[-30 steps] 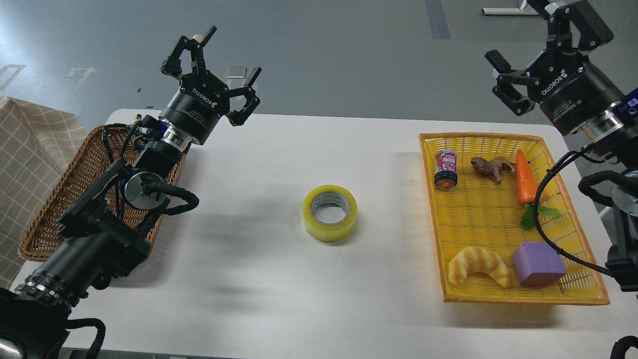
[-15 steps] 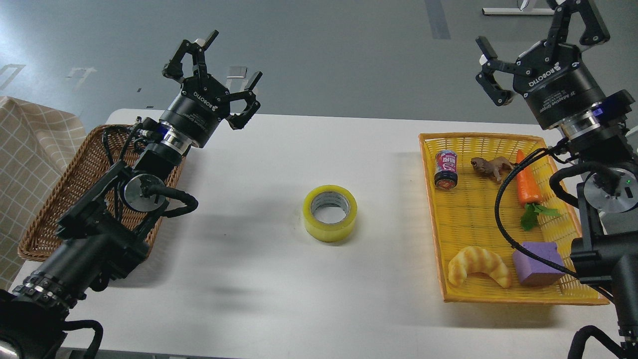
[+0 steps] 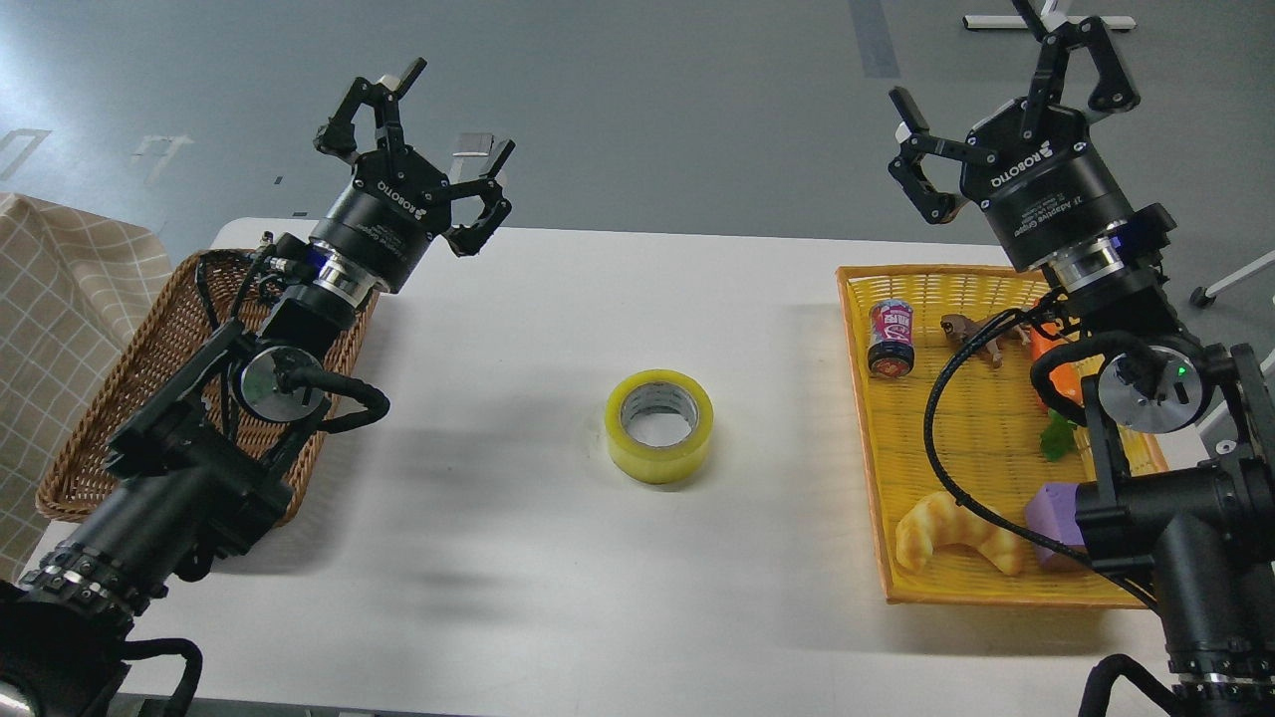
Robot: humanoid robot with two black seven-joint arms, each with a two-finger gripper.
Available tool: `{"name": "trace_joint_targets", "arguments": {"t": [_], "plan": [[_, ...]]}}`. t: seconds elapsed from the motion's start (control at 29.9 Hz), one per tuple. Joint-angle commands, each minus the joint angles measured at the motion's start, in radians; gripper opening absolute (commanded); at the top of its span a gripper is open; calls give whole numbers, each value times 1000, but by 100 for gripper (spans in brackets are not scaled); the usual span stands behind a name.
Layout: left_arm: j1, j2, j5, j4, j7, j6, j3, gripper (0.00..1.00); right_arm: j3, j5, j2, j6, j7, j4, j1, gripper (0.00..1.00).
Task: Place and transfer tape with both arms
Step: 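Withdraw the right gripper back above the tray, then reach the left gripper from the basket toward the tape roll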
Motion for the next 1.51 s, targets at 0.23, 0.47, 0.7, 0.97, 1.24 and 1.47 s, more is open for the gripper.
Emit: {"name": "trace_joint_targets", "arguments": {"t": [0.23, 0.47, 0.7, 0.97, 1.24, 1.47], "plan": [[-2, -2, -2, 0, 0, 0, 0, 98, 11, 111, 0, 0, -5, -60, -10, 100], [-3, 1, 1, -1, 2, 0, 5, 98, 10, 114, 0, 0, -11, -60, -26, 100], [-16, 21, 49, -3, 0, 0, 14, 98, 7, 116, 0, 0, -22, -48, -57, 100], [-28, 118, 265, -42, -2, 0, 12, 98, 7, 117, 0, 0, -25, -45, -86, 100], [-26, 214, 671, -229, -2, 45, 14, 98, 11, 117, -6, 0, -23, -46, -102, 100], [-31, 293, 906, -311, -26, 41, 94, 98, 34, 117, -8, 0, -23, -46, -126, 100]]}}
